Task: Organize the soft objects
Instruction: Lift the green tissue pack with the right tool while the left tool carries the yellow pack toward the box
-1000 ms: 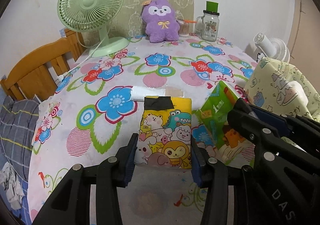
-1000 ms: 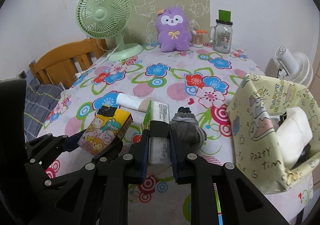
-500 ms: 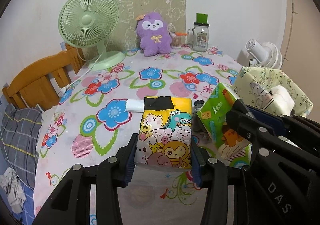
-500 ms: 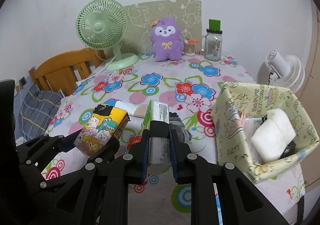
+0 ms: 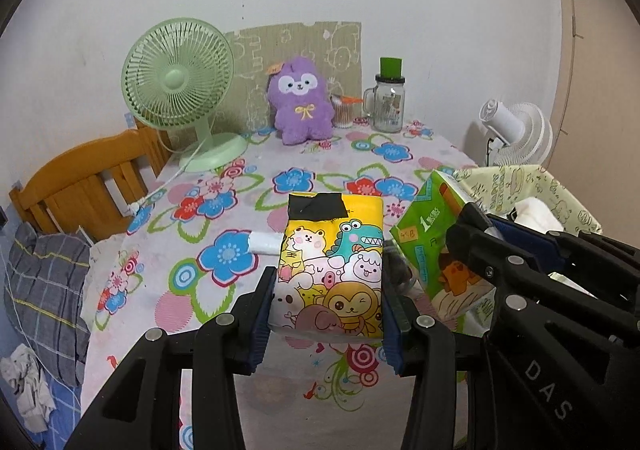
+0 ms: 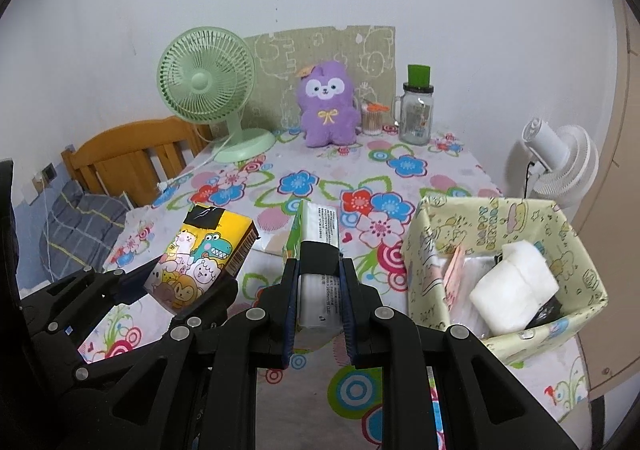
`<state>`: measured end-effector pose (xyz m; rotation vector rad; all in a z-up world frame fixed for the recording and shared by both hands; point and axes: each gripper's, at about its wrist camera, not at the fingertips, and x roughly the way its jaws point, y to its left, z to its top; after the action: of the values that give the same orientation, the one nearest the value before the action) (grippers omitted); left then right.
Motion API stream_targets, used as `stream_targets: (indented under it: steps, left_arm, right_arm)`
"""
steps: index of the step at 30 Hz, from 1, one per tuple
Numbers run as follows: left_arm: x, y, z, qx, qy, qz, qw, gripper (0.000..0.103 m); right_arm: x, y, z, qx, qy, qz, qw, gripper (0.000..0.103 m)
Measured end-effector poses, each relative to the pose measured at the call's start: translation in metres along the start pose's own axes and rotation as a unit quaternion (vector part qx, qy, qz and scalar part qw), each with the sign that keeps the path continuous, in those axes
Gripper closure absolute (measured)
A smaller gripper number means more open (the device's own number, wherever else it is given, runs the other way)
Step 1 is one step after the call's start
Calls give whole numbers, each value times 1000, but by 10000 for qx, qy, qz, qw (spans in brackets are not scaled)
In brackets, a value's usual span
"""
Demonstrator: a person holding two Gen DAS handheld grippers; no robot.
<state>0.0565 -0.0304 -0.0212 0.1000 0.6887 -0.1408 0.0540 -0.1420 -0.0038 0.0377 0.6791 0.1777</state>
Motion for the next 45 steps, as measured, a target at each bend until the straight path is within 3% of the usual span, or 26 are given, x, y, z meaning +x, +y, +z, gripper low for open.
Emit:
stream_targets:
  steps: [17, 45]
  left_arm:
    - [-18, -20, 25, 105, -316, -55, 9994, 56]
    - [9, -92, 59, 434, -311, -471, 9975, 56]
  right_arm:
    - [-24, -20, 22, -2, -216, -70, 9997, 81]
    - [-25, -101, 37, 260, -196, -504, 9982, 81]
